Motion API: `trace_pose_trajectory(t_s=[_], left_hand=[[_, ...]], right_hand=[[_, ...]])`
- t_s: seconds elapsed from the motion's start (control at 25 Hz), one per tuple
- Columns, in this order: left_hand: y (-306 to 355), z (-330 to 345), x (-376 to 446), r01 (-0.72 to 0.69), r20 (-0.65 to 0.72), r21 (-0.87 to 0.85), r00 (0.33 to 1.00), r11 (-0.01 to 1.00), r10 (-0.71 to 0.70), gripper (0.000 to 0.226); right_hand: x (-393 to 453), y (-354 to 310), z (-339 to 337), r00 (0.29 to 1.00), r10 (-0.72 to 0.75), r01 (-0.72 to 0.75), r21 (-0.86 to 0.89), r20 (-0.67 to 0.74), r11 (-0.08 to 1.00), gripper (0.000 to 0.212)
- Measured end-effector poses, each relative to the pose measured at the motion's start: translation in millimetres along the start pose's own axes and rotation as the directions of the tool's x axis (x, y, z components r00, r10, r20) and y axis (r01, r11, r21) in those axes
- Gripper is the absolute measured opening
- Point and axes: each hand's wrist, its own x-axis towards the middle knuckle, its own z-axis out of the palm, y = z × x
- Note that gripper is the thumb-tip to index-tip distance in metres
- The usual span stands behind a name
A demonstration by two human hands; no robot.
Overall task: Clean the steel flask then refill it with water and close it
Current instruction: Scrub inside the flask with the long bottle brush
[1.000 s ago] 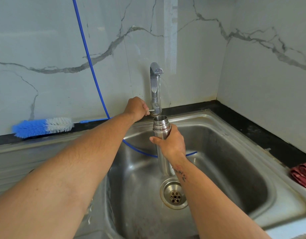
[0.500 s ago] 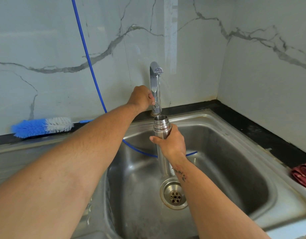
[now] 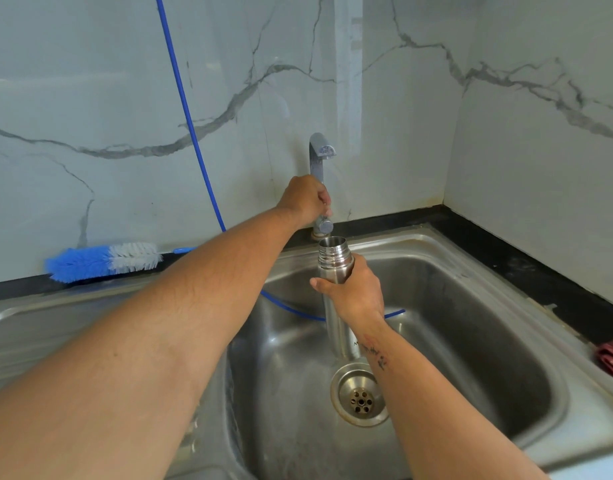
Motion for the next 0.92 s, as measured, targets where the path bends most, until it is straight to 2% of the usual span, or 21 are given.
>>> trace_pose_trajectory(t_s=[0.12,0.2,0.4,0.44,0.48,0.56,0.6,0.72,0.92], left_hand=[[6.0,-14.5,-24.2,0.036,0.034,-0.043,0.999,0.998,-0.035,0.044],[8.8,-29.9,-50.8,0.077,0.024,-0.057,0.997,0.995,-0.075,0.044],[1.9,-70.5,-159.7,0.031,-0.191,-0.271,0.978,0.962,-0.086,0.041],[-2.7,-70.9,-183.4,0.040,-0.156,-0.304,0.984,0.952,-0.091,0.048],[-6.6,-70.7,-206.6,0.060,-0.086,-0.318,0.992,0.946,-0.091,0.065],[-10.8,-70.4,-243.9,0.108,0.048,-0.235,0.994,0.966,-0.099,0.103],[-10.8,-70.4,-256.2,0.098,0.063,-0.197,0.994,0.976,-0.087,0.107],[-11.0,-70.6,-274.9,0.053,-0.055,-0.200,0.996,0.978,-0.065,0.093],[-15.4,-81.3,-293.5,0.051,-0.222,-0.237,0.969,0.970,-0.106,0.064]], right_hand=[[-3.5,-10.7,-6.1,1.000,-0.008,0.008,-0.023,0.010,1.000,0.053],[-8.1,-19.9,-9.8,0.999,-0.032,0.032,0.000,0.033,0.999,0.050],[-35.9,-55.1,-23.1,0.977,-0.137,0.097,0.234,0.163,0.967,0.034],[-42.1,-60.7,-26.6,0.965,-0.164,0.103,0.283,0.203,0.953,0.031],[-48.8,-67.8,-29.0,0.949,-0.197,0.109,0.330,0.246,0.938,0.032],[-64.1,-83.0,-30.8,0.907,-0.272,0.120,0.421,0.323,0.899,0.040],[-70.9,-90.0,-30.1,0.886,-0.306,0.122,0.460,0.349,0.879,0.043],[-85.4,-104.5,-26.2,0.833,-0.390,0.131,0.545,0.392,0.828,0.048],[-103.7,-118.6,-17.2,0.786,-0.461,0.186,0.554,0.411,0.812,0.065]])
